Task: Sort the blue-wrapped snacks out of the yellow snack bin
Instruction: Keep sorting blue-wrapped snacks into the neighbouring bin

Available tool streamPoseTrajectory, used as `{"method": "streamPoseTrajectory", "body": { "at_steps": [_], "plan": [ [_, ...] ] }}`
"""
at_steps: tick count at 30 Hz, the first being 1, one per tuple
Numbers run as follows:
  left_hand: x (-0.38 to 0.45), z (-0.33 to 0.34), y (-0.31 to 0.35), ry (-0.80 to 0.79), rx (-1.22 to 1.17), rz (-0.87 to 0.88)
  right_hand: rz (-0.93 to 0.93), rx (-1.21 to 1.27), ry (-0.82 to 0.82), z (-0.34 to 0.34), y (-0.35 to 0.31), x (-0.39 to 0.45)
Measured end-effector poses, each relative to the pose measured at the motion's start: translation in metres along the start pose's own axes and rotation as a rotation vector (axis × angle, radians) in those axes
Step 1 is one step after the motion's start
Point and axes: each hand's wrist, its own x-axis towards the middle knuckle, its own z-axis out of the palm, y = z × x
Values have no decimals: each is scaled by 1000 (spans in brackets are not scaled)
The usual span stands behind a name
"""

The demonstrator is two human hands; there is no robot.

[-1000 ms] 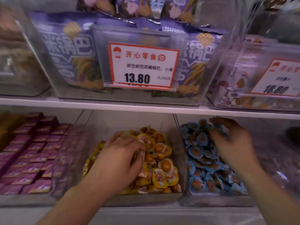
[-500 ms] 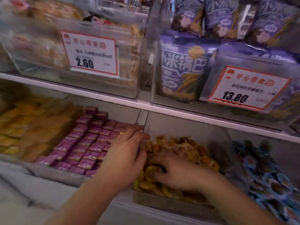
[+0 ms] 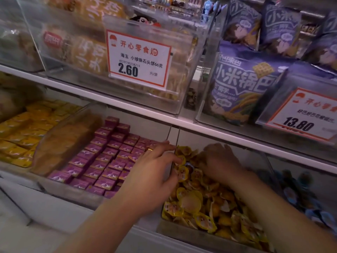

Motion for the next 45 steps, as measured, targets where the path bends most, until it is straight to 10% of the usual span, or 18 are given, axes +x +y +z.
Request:
{"method": "streamPoseTrajectory", "body": {
  "at_steps": [4, 12, 20, 45],
  "plan": [
    [0, 2, 2, 23, -14, -6, -301, 313, 20, 9, -43, 6],
    [0, 5, 1, 43, -35, -6, -71, 404, -333, 23, -14, 30],
    [-1, 6, -1, 41, -38, -22, -189, 126, -270, 31, -30, 34],
    [0, 8, 4, 26, -4, -48, -203, 298, -113, 27, -37, 51]
  ]
}}
